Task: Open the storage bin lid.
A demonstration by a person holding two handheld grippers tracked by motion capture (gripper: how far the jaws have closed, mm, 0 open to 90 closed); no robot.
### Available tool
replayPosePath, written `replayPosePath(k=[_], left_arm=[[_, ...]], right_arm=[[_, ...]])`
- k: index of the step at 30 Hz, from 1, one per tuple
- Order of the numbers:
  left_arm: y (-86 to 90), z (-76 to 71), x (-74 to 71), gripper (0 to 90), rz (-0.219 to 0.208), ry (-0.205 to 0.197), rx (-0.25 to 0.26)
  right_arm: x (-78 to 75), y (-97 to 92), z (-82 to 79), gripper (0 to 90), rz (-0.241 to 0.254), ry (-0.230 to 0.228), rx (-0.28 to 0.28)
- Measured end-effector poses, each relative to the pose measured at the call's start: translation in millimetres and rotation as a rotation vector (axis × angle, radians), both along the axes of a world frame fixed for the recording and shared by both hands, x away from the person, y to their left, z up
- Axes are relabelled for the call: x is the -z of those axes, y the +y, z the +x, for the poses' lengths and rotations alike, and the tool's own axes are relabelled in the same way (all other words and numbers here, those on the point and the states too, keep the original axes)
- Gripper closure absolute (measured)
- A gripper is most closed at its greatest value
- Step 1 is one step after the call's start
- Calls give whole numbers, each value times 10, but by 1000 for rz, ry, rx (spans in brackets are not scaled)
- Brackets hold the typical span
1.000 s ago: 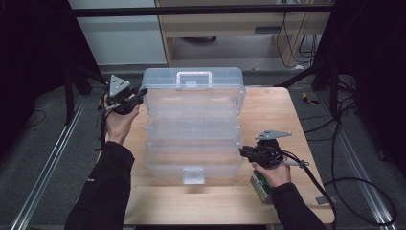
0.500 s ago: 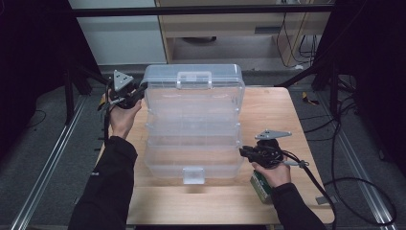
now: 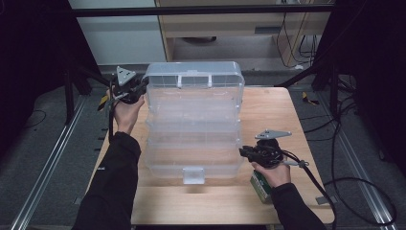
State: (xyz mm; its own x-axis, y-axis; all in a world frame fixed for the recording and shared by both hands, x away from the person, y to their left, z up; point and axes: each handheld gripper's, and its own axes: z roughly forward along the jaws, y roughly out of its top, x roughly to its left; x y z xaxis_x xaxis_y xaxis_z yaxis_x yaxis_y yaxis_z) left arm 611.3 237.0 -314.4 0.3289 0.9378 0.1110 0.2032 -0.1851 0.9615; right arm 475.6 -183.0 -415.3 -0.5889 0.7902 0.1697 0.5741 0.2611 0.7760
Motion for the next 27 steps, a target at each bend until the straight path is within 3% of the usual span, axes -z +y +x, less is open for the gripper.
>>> replayPosePath(k=[27], left_arm=[[-41,291,24,834,-15,38,-23]], right_arm=[[19,17,22,702,-1,32,8]])
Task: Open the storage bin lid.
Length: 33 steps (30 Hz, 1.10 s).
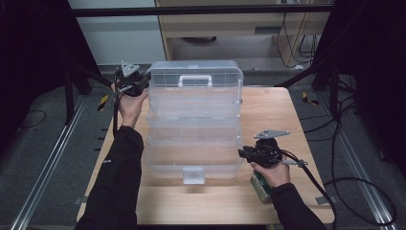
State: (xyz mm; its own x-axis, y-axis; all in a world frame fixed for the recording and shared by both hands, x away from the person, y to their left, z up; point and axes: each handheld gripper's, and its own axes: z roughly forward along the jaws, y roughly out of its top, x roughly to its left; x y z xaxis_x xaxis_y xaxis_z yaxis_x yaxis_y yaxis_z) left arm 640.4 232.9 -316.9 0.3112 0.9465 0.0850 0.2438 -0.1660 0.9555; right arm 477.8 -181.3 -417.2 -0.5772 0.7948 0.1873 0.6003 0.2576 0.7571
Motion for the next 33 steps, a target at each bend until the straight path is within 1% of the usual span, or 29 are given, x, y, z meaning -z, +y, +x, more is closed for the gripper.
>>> replayPosePath(k=[4,10,13,18,20,23,25,31,33], left_arm=[[-17,48,5,835,3,8,-7],[-22,116,31,838,-11,15,-4],[-22,141,44,839,-13,18,-4],[-51,177,44,841,-1,25,-12],[-46,190,56,842,-12,27,-13],[-43,209,65,842,-15,30,-13],[-45,224,67,842,-8,34,-13],[-27,276,88,842,-10,40,-2],[-32,289,90,841,-3,42,-1]], right_arm=[[-5,5,-8,709,1,6,5],[-4,11,-21,709,-3,-3,5],[-7,13,-27,708,-5,4,6],[-10,11,-31,708,-4,8,2],[-11,11,-32,707,-3,9,2],[-12,8,-29,705,-4,9,-1],[-12,6,-27,705,-5,9,-4],[-13,6,-26,703,-7,8,-6],[-14,7,-27,702,-7,11,-5]])
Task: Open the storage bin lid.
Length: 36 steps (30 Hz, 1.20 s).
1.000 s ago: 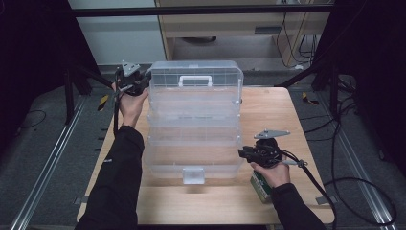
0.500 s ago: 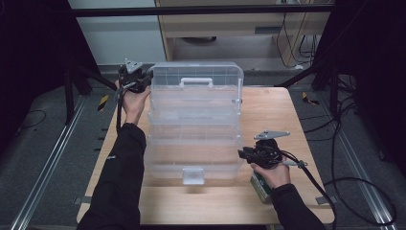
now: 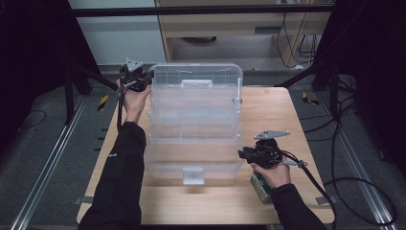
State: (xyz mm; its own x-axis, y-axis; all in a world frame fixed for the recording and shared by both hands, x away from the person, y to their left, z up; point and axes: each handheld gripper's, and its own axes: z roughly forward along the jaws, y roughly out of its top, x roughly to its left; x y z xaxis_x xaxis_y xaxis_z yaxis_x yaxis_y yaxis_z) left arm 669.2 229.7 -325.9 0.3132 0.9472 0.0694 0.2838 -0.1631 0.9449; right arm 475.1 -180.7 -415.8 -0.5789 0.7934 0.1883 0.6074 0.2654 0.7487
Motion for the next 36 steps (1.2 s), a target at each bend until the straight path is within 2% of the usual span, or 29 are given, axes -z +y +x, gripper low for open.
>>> replayPosePath(k=[9,14,20,24,27,29,31,33,36], left_arm=[[-17,102,53,842,-8,13,-6],[-11,142,89,842,-36,19,-8],[-3,170,115,839,-41,25,-5],[8,183,131,802,-48,46,1],[12,202,158,746,-42,52,20],[14,218,177,705,-52,56,33],[12,233,198,663,-38,56,47],[30,240,206,647,-55,60,52],[43,232,196,634,-43,55,36]], right_arm=[[2,1,6,693,-4,-5,-5],[7,4,16,688,-4,-8,-8],[3,3,17,689,-8,-5,-8],[1,2,16,693,-12,-6,-5],[1,2,13,697,-18,-14,-4],[-1,1,13,698,-20,-10,-4],[0,0,15,700,-25,-15,-5],[-2,5,8,704,-26,-13,2],[-6,9,4,707,-29,-10,4]])
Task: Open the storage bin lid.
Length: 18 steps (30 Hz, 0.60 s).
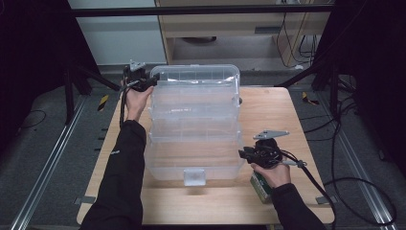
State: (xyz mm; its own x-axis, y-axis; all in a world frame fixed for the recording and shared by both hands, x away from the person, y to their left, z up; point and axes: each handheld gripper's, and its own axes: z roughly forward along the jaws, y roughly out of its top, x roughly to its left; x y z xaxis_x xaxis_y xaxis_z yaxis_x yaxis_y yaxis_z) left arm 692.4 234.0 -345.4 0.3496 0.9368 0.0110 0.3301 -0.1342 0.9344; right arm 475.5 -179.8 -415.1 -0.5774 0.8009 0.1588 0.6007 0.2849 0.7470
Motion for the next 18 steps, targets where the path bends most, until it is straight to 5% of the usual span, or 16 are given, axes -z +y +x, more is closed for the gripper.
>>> replayPosePath(k=[9,18], left_arm=[[94,-124,-110,627,0,-2,-42],[165,-471,-187,633,-16,7,5]], right_arm=[[-9,13,-14,720,-7,-3,1],[-21,28,-15,719,-23,-6,-3]])
